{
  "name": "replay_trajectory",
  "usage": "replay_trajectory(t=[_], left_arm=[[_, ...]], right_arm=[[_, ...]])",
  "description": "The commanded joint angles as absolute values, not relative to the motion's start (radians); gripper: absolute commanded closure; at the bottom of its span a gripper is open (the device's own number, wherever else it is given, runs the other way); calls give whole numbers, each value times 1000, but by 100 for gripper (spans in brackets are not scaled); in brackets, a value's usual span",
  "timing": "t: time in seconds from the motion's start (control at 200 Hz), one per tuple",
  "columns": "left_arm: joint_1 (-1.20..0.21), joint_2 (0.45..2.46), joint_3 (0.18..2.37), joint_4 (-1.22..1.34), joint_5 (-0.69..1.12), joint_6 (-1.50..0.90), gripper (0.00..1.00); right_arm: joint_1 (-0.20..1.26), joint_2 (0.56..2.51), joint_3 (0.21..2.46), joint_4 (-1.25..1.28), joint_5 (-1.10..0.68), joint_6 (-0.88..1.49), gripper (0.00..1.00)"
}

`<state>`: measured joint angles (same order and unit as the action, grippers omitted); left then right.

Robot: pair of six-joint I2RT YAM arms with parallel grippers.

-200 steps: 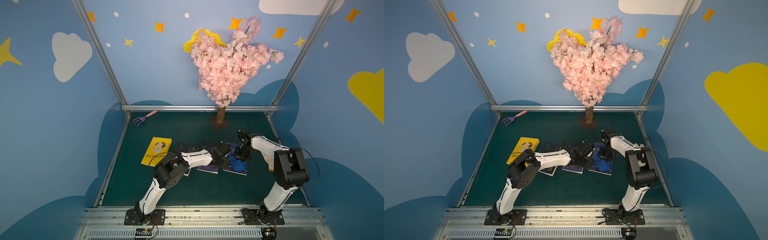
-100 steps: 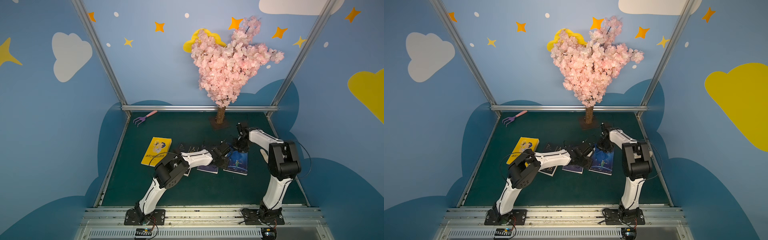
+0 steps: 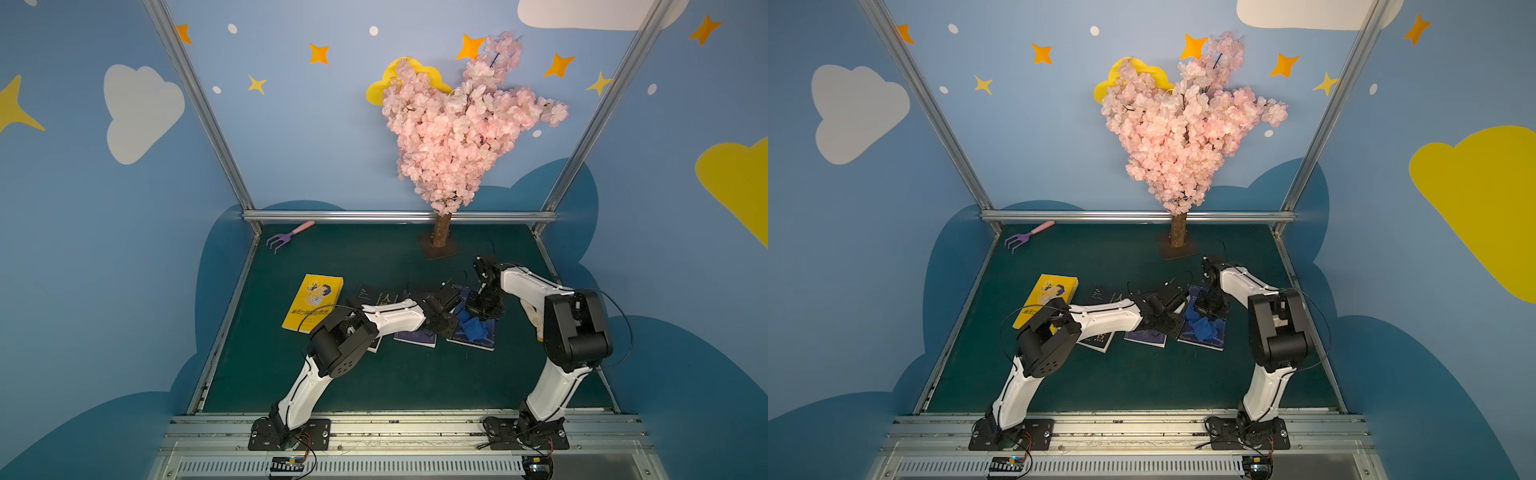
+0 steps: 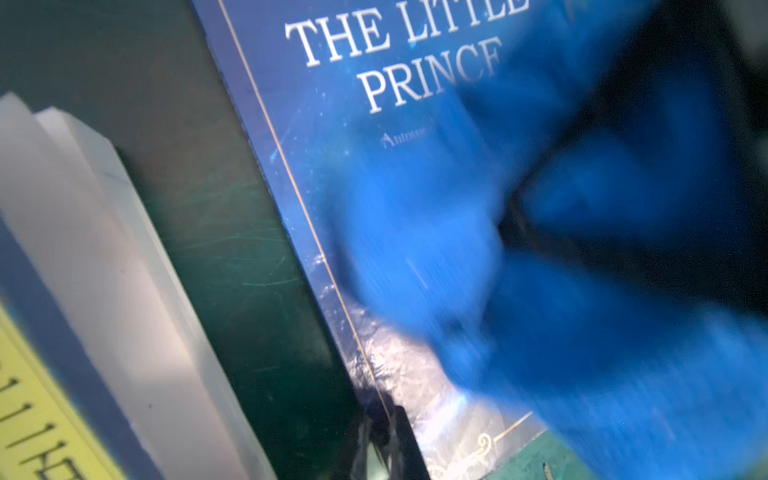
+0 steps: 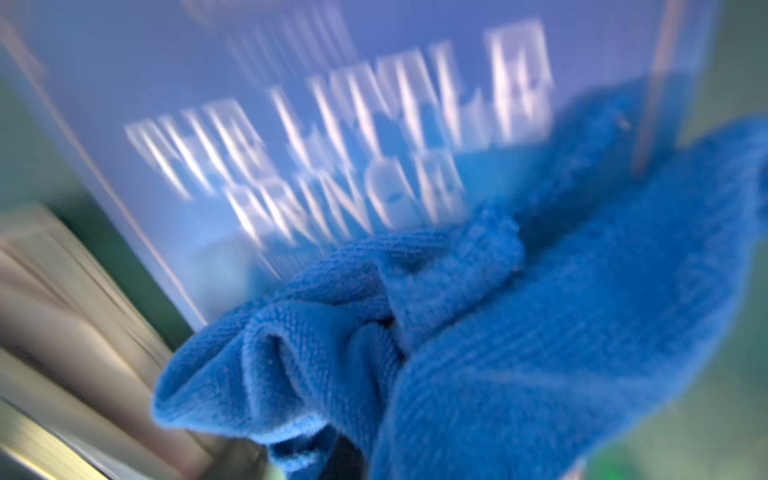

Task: Wipe the cover of the book
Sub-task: Wipe the dirt from the cover of the book.

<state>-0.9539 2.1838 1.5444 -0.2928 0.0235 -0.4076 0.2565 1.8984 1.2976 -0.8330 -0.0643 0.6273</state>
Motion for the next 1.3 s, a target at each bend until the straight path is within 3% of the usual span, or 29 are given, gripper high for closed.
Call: replay_trajectory(t=[0.0,0.165,0.451,0.571,0.971,1.297], left_arm=[[-973,2252,1488,-421,45,-385,88],[-973,2252,1489,-425,32,-383,87],[-974,2243,1484,-419,45,-384,87],[-976,2247,1484,-416,55,-386,87],[-976,2244,1484,-424,29,-380,87],[-976,2246,1487,-429,20,-376,87]], right_arm=[[266,2050,1427,-841,-8,639,100],[284,2094,1488,-872,-33,646,100],[282,1778,1053,-763,11,658,100],[263,1687,992,-775,111,647,100],[390,1896,1208,-788,32,715,100],[165,1759,1083,-796,62,608,100]])
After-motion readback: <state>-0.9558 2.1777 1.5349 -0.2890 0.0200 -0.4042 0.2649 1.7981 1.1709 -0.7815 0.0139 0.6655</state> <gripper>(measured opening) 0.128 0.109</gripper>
